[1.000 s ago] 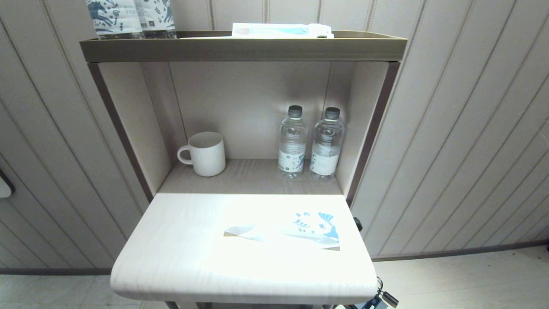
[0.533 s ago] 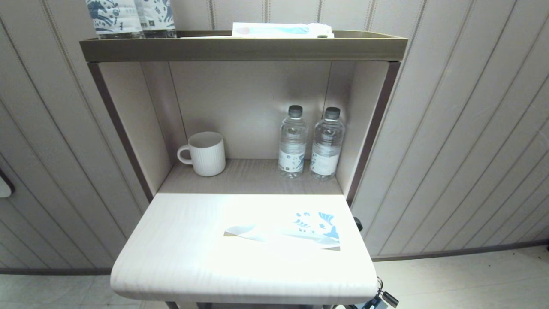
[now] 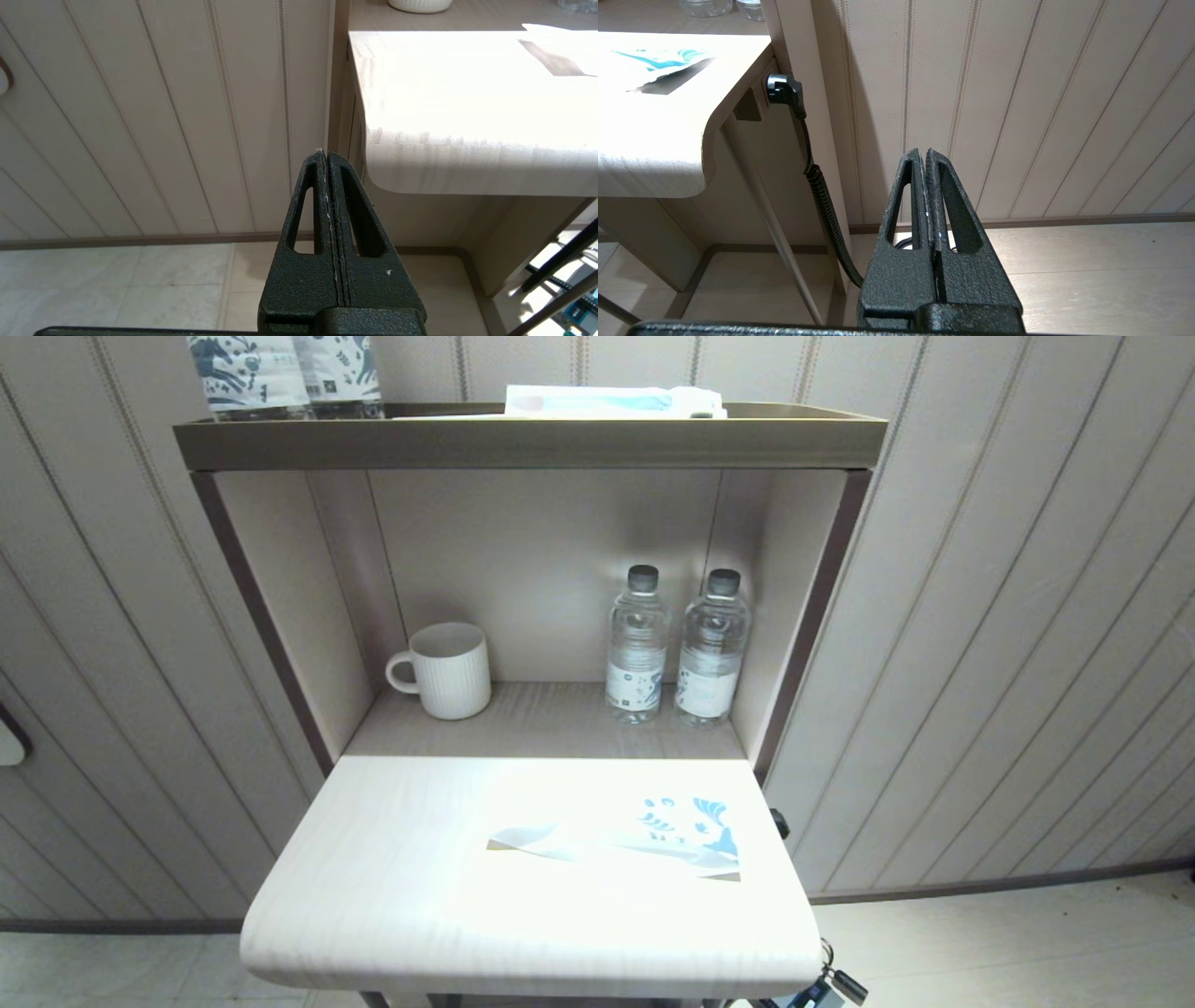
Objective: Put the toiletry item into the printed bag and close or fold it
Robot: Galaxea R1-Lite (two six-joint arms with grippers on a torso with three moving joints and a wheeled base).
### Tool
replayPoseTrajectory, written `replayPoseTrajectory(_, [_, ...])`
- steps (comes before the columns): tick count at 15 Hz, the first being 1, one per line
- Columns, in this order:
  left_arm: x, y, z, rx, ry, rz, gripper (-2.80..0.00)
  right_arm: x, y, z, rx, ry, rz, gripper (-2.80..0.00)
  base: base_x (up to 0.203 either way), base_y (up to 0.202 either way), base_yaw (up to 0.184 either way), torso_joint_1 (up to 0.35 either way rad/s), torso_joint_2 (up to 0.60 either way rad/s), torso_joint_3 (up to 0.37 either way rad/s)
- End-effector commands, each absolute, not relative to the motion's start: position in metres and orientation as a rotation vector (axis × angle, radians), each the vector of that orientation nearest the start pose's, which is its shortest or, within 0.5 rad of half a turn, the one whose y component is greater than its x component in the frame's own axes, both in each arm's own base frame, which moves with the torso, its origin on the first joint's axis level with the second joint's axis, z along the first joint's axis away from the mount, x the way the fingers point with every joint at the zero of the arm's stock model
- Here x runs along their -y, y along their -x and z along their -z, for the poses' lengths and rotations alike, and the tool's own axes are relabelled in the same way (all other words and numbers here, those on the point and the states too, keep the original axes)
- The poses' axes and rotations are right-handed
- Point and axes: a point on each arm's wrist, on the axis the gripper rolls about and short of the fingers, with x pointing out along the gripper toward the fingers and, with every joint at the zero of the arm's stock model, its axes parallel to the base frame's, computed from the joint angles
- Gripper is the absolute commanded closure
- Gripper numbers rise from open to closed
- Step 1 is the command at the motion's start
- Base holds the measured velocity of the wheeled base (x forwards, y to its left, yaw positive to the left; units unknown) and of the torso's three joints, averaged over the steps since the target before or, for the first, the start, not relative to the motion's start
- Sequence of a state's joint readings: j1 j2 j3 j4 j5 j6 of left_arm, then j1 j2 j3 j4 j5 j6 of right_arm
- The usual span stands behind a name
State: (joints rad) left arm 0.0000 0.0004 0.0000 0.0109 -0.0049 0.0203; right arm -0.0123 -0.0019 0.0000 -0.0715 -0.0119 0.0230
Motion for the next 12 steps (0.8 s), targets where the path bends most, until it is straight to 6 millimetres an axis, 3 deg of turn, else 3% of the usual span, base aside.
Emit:
replayPoseTrajectory(1, [0.0001,0.0226,-0.0744,-0.014,-0.012,0.005,0.00,0.0000,0.0231,-0.0829,0.072,-0.023,0.023,0.00,0.000,0.000,0.000,0.000,0.00,0.000])
replayPoseTrajectory(12, [0.0001,0.0227,-0.0744,-0.012,-0.013,0.003,0.00,-0.0001,0.0230,-0.0824,0.068,-0.011,0.021,0.00,0.000,0.000,0.000,0.000,0.00,0.000])
